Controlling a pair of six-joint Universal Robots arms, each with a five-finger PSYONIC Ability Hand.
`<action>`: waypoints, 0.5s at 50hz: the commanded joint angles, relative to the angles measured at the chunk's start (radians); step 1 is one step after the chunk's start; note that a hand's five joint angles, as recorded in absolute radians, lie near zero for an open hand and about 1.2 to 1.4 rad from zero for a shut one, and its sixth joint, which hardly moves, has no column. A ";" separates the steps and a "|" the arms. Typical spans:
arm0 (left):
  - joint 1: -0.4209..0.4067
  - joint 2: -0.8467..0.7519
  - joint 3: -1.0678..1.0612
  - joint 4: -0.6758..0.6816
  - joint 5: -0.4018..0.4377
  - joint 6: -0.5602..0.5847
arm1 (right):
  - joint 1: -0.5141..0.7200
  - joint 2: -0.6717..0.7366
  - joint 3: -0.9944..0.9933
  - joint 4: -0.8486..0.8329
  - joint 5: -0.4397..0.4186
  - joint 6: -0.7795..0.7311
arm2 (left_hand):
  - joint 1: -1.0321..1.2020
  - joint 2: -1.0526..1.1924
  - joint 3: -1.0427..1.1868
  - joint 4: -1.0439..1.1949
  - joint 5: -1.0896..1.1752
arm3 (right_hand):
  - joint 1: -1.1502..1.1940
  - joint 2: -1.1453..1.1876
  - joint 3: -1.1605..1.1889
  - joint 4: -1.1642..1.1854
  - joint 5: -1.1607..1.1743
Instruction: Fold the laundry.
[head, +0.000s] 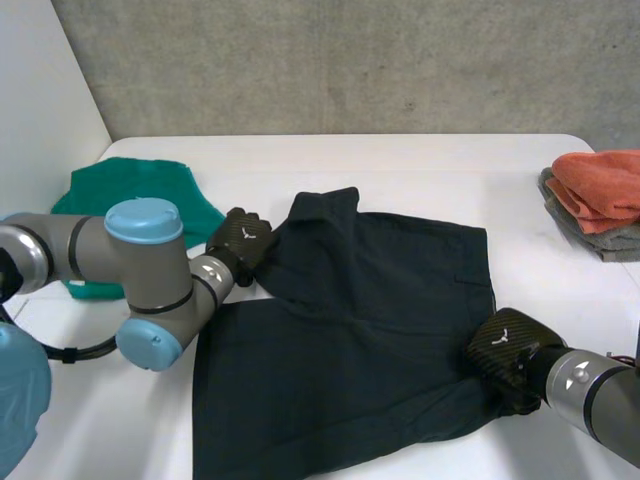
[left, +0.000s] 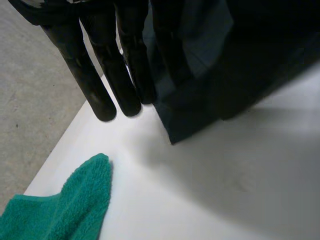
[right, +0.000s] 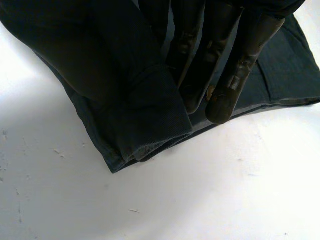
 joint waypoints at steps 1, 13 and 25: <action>-0.008 -0.002 0.017 0.078 -0.071 -0.004 | -0.001 0.007 0.011 -0.014 0.001 0.000 | 0.539 0.557 0.559 0.558 0.562 | 0.406 0.223 0.212 0.204 0.233; -0.028 0.079 -0.087 0.102 -0.304 0.019 | -0.001 0.005 0.007 -0.016 0.000 0.018 | 0.539 0.557 0.559 0.558 0.562 | 0.406 0.223 0.212 0.204 0.233; -0.087 0.153 -0.179 0.100 -0.381 0.041 | 0.001 0.005 0.008 -0.056 0.001 0.044 | -0.585 -0.567 -0.565 -0.566 -0.561 | 0.406 0.223 0.212 0.204 0.233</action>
